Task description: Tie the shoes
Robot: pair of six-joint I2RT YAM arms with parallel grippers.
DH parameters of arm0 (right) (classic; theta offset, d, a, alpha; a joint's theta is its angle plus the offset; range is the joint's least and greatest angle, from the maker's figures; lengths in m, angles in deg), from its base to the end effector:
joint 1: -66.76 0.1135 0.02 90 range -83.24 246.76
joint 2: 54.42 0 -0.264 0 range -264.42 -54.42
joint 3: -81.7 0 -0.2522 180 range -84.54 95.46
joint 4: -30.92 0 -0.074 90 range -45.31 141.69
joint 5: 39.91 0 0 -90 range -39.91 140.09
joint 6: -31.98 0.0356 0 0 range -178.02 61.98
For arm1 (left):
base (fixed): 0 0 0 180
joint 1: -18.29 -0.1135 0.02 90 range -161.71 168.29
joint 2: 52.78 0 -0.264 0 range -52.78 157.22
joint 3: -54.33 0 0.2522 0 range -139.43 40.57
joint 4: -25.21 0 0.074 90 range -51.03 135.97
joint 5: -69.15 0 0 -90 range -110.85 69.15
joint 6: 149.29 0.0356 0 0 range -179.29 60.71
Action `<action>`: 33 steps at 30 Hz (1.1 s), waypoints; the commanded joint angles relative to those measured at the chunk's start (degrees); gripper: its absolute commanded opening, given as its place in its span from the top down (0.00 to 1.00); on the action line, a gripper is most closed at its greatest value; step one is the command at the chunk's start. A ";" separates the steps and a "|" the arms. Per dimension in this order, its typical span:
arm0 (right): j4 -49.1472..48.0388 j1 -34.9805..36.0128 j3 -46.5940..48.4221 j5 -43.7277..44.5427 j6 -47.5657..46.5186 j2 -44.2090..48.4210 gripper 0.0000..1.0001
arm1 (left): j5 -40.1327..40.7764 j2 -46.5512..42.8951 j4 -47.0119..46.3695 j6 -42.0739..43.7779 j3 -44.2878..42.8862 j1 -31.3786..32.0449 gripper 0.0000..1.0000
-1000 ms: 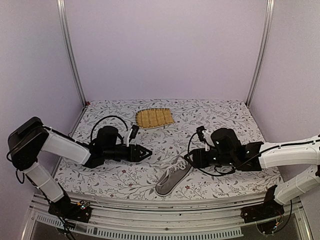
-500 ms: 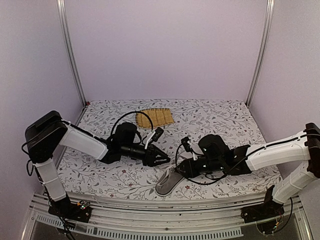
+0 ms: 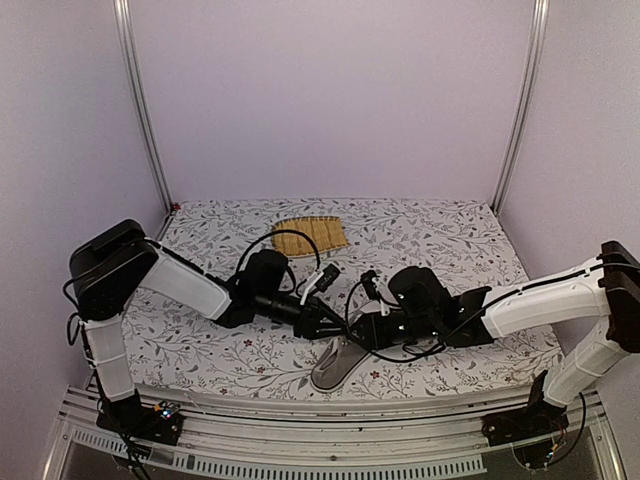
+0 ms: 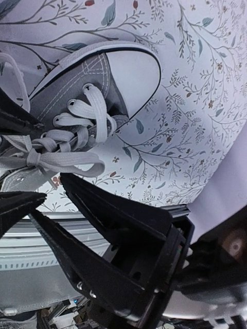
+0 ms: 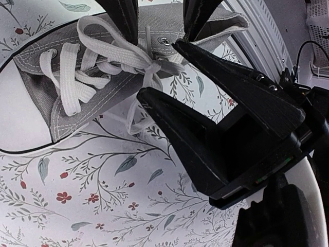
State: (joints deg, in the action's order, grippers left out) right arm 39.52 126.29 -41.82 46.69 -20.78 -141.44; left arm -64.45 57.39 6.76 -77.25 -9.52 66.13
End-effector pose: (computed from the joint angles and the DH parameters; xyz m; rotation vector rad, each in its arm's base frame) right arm 0.1546 0.2669 0.1798 -0.5052 2.3863 0.9150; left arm 0.2324 -0.2933 0.1323 1.0738 1.9787 -1.4512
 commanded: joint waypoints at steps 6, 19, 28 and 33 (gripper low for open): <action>0.18 -0.64 1.66 1.63 1.33 -2.04 0.70 | -1.51 1.92 -0.64 0.74 -1.94 1.00 0.72; -0.03 -0.84 2.27 1.87 1.17 -3.12 0.92 | -1.59 4.03 -1.06 0.21 -1.88 0.95 0.83; 3.74 -1.07 0.21 2.96 1.79 -0.17 0.98 | 1.92 3.08 -1.22 0.29 -1.16 0.95 0.88; 5.24 -1.46 -2.02 3.34 2.29 2.84 0.98 | 2.36 3.10 -1.19 0.33 -0.98 0.95 0.89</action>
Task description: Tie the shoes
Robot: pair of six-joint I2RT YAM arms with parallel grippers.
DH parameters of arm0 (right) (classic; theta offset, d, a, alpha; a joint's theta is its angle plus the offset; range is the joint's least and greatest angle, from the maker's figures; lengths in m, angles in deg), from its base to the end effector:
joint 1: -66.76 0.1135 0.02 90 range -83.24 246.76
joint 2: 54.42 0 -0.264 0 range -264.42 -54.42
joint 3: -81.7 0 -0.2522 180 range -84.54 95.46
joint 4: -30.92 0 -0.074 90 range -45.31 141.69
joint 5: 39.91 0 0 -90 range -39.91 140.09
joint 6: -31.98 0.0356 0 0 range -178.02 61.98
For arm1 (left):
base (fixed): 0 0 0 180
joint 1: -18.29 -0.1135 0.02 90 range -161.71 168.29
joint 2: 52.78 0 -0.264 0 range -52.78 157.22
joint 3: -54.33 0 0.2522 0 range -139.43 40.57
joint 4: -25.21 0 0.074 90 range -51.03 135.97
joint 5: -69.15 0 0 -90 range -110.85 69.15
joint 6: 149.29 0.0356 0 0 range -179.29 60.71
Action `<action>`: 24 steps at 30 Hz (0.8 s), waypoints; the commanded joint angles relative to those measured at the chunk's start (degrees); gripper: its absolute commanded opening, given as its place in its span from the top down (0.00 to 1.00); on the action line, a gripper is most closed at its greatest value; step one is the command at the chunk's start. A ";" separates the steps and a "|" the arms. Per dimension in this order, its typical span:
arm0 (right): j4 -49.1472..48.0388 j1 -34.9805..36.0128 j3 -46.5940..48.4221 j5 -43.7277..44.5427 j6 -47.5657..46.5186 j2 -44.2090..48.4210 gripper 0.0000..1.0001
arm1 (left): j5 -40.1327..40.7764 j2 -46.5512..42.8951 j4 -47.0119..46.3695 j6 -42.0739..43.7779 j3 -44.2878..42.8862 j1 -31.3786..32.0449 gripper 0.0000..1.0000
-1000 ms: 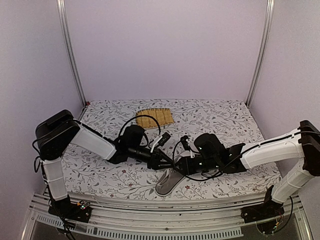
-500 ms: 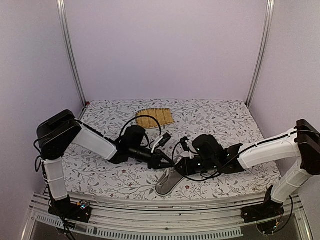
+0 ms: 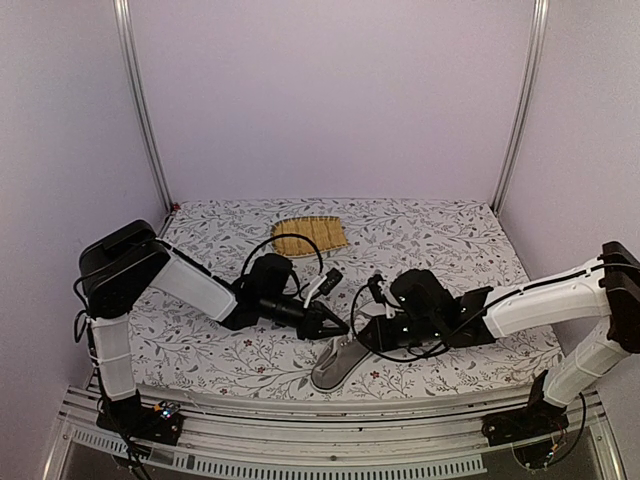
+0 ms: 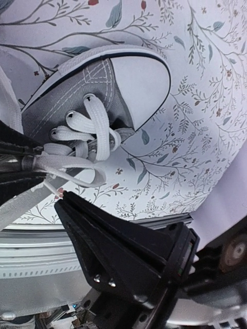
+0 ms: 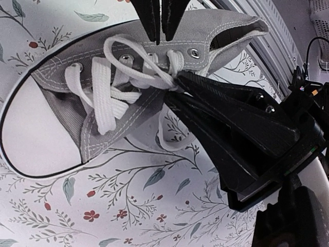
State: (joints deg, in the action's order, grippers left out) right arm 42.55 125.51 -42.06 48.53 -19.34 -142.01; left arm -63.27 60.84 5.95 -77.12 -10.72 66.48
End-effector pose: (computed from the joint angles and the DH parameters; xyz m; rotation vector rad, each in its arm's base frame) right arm 0.1571 0.2608 0.1713 -0.4487 2.4509 0.8368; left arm 0.2355 -0.2993 0.1172 1.0678 2.0100 -1.4301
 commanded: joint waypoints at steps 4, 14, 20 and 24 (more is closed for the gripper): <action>3.15 -1.00 -3.79 1.57 1.81 5.41 0.98 | 1.36 -0.38 -0.29 0.32 0.32 0.60 0.89; -2.83 -1.49 -5.74 -1.77 1.45 7.58 0.88 | 0.67 -0.40 -0.21 0.43 0.46 0.60 0.92; -7.17 -3.00 -4.21 -3.25 2.75 4.86 0.74 | 0.72 -2.56 -0.53 0.34 0.97 0.65 0.93; -7.90 -3.33 -2.55 -3.85 2.53 2.76 0.73 | 0.64 -2.66 -0.56 0.38 1.01 0.64 0.93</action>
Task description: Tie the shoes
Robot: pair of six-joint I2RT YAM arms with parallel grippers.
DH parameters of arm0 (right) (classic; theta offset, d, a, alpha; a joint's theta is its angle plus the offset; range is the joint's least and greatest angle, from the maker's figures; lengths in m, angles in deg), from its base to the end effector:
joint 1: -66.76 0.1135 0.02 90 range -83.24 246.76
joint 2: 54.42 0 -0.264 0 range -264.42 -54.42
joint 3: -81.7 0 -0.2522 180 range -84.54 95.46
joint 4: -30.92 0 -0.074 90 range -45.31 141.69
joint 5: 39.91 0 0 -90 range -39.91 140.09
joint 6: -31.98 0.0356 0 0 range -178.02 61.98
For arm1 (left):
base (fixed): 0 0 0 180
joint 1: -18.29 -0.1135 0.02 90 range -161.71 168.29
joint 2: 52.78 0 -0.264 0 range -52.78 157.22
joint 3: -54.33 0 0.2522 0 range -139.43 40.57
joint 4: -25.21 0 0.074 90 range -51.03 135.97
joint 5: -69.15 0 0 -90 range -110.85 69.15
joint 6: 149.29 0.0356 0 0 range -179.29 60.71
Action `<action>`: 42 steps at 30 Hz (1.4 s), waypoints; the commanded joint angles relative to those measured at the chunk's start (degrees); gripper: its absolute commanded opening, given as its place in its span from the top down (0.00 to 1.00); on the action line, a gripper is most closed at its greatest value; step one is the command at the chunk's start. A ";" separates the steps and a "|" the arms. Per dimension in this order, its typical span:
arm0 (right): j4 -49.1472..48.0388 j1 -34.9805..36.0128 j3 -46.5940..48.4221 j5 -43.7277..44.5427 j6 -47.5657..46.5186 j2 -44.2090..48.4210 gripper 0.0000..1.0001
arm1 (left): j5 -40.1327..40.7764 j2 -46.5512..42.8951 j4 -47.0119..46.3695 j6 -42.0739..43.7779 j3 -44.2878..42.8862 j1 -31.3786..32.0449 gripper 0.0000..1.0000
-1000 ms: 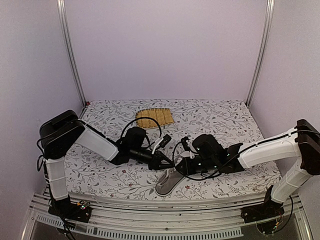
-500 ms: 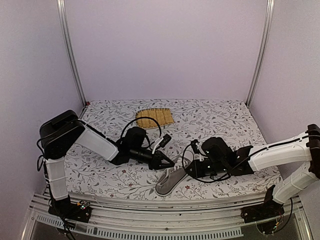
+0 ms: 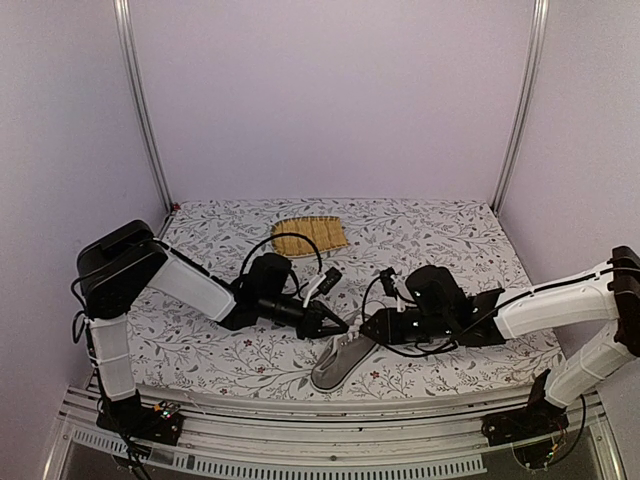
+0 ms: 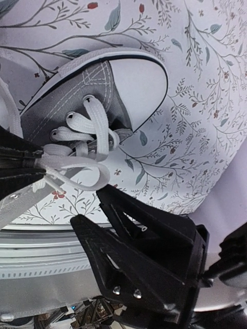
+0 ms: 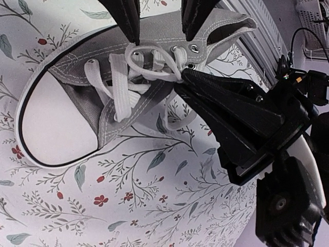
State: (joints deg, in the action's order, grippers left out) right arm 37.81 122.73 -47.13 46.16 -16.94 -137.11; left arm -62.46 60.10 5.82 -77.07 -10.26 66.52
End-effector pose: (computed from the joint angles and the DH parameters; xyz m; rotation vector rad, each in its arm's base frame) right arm 0.1587 0.2394 0.1755 -0.3550 2.4055 0.9356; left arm 0.2345 -0.2981 0.1198 1.0599 2.0047 -1.4164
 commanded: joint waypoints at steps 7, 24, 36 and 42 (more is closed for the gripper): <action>-3.58 -0.56 4.42 -3.15 -1.07 -4.54 0.73 | -0.14 -1.87 -0.51 0.33 0.55 0.56 0.93; 4.19 -1.30 0.26 6.44 0.74 3.98 0.61 | -0.08 -1.81 -0.45 0.20 0.47 0.55 0.94; 1.31 2.83 4.67 3.45 -2.25 -0.19 0.67 | 0.11 -1.39 -0.42 0.12 0.15 0.60 0.94; 1.16 2.78 6.17 2.15 -1.37 -4.65 0.70 | -0.05 -1.40 -0.34 0.21 0.10 0.57 0.94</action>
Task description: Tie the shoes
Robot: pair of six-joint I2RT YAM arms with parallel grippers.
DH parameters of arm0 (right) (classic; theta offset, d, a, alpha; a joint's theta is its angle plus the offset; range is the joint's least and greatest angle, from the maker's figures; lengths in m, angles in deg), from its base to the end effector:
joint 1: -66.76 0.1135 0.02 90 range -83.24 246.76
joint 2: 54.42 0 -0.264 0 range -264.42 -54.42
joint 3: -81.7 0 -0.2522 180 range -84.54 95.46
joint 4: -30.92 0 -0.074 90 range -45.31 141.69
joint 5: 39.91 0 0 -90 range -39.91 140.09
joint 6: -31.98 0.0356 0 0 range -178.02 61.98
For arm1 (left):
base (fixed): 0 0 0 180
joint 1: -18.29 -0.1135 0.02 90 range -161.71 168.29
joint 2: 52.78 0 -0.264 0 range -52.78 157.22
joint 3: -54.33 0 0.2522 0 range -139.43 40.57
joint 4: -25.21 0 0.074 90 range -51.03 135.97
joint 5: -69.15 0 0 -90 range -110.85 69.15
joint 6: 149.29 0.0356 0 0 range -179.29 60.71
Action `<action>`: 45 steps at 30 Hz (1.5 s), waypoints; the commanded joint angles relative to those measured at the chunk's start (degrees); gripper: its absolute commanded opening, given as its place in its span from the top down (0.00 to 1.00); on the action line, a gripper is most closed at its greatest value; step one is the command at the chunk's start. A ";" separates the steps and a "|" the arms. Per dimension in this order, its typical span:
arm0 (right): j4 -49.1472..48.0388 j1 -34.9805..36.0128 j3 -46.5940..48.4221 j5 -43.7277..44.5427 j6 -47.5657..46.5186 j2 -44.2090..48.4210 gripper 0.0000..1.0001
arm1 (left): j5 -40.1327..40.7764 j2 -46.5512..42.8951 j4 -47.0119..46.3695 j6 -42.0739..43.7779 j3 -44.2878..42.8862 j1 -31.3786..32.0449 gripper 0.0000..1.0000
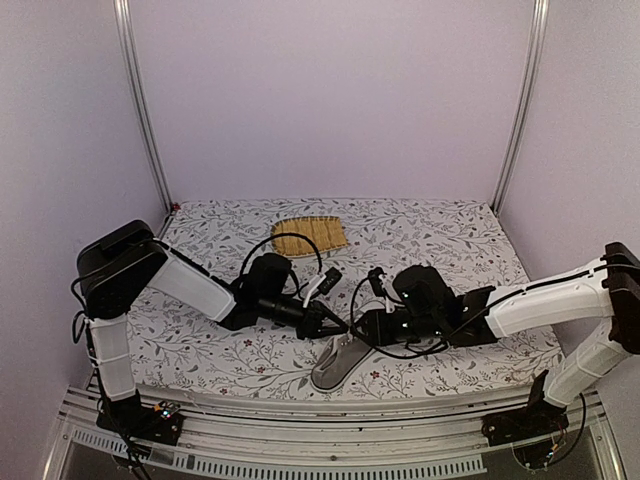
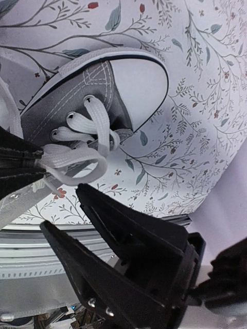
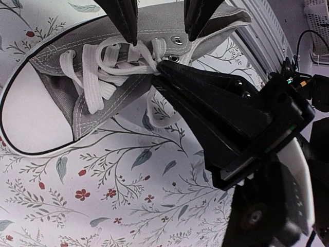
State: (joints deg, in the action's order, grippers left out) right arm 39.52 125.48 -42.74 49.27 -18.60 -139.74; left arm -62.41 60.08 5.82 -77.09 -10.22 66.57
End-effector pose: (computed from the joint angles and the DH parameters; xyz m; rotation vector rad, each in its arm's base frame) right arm 0.1571 0.2595 0.1834 -0.4127 2.3774 0.8934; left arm 0.2342 -0.2981 0.1198 1.0600 2.0054 -1.4161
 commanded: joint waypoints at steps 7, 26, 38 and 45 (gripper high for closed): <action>-0.61 0.03 3.03 -0.32 -0.41 -3.15 0.73 | -0.02 -1.36 -0.33 0.23 0.26 0.56 0.94; -0.56 0.08 3.84 -1.23 -0.41 -6.69 0.80 | -0.28 -1.15 0.09 0.49 -0.19 0.53 0.94; 0.78 0.08 3.19 1.01 -0.16 -5.53 0.98 | 0.05 -1.35 0.17 0.49 -0.02 0.57 0.94; 2.26 0.07 -1.37 1.98 0.78 -1.39 0.98 | 0.22 -1.35 0.11 0.51 -0.01 0.51 0.92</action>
State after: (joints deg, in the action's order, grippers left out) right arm 40.06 125.48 -41.56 49.64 -18.51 -144.13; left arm -62.41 60.08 5.82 -77.07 -10.22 66.57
